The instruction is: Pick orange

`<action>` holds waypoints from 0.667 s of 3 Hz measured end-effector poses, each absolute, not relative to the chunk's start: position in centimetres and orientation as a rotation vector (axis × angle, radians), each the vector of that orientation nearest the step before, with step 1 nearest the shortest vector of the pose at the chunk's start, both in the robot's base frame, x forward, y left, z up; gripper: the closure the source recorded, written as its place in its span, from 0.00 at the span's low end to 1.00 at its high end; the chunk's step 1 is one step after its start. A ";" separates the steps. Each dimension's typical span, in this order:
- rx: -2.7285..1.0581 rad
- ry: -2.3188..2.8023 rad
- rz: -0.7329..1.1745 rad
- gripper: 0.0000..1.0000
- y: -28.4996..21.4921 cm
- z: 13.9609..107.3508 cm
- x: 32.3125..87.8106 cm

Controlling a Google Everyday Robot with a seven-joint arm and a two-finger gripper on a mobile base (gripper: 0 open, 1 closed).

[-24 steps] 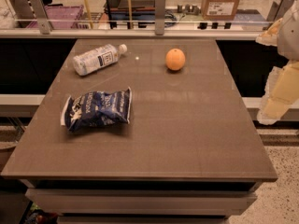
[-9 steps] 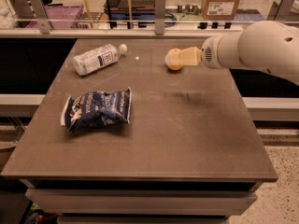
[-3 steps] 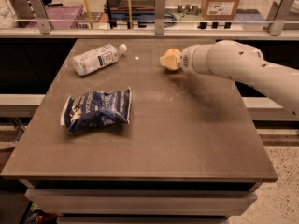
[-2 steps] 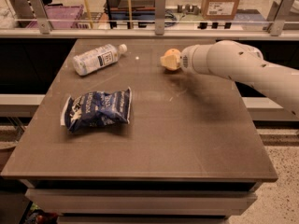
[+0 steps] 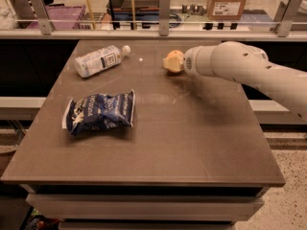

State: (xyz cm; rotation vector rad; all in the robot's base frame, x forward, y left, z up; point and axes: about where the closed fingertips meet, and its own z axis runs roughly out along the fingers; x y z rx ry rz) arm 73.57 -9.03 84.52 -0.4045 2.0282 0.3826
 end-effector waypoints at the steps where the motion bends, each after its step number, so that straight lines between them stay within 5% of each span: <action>1: -0.422 2.029 0.407 1.00 -9.0 84.7 73.6; 2: -0.468 2.034 0.461 1.00 -9.9 85.6 73.6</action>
Offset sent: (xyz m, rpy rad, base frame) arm -0.0013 -0.0284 0.0274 0.0471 0.0534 0.1663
